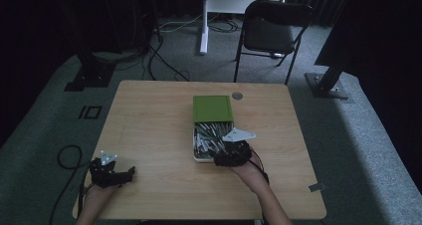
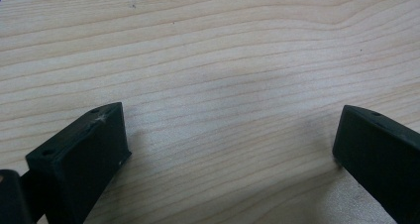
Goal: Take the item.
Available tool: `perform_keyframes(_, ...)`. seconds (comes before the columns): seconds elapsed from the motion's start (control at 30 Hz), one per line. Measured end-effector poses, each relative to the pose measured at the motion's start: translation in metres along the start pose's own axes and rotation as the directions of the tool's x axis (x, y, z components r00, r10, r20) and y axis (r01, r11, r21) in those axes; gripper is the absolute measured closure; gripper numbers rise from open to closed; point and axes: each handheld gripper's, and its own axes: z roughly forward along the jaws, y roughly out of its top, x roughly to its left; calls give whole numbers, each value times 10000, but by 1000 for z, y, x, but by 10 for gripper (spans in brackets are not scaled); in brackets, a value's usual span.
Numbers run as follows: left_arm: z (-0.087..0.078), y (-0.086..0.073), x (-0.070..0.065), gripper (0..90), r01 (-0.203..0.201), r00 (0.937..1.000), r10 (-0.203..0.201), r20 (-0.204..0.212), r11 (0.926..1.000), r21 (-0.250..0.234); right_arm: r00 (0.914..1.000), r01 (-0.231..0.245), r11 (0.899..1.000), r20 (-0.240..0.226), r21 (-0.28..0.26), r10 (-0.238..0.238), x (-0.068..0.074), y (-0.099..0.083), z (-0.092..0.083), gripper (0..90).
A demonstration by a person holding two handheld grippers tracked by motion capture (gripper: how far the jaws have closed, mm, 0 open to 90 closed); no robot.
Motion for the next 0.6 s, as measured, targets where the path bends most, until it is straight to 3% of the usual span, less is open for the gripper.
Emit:
perform_keyframes(0.03,0,0,0,13,0,10000,0,0,10000,0,10000,21,10000,9,6,-21,1,-1,1,329)
perform_keyframes(0.07,0,0,0,13,-2,10000,2,2,10000,4,9998,221,9997,3,65,-221,2,-2,3,487)
perform_keyframes(0.13,0,0,0,13,-4,10000,4,-2,10000,0,9997,225,9997,32,79,-225,3,-3,4,522)
perform_keyframes(0.17,0,0,0,13,-7,10000,7,-3,10000,2,9997,199,9997,149,172,-201,3,-5,7,605)
perform_keyframes(0.43,0,0,0,13,-6,10000,6,-3,10000,3,9999,74,9990,125,434,-79,2,-9,13,687)
perform_keyframes(0.53,0,0,0,13,3,10000,-3,-1,10000,3,9986,-46,9973,535,730,7,1,-13,19,693)
perform_keyframes(0.6,0,0,0,13,-2,10000,2,1,10000,5,9983,-268,9968,539,748,228,0,-15,21,711)
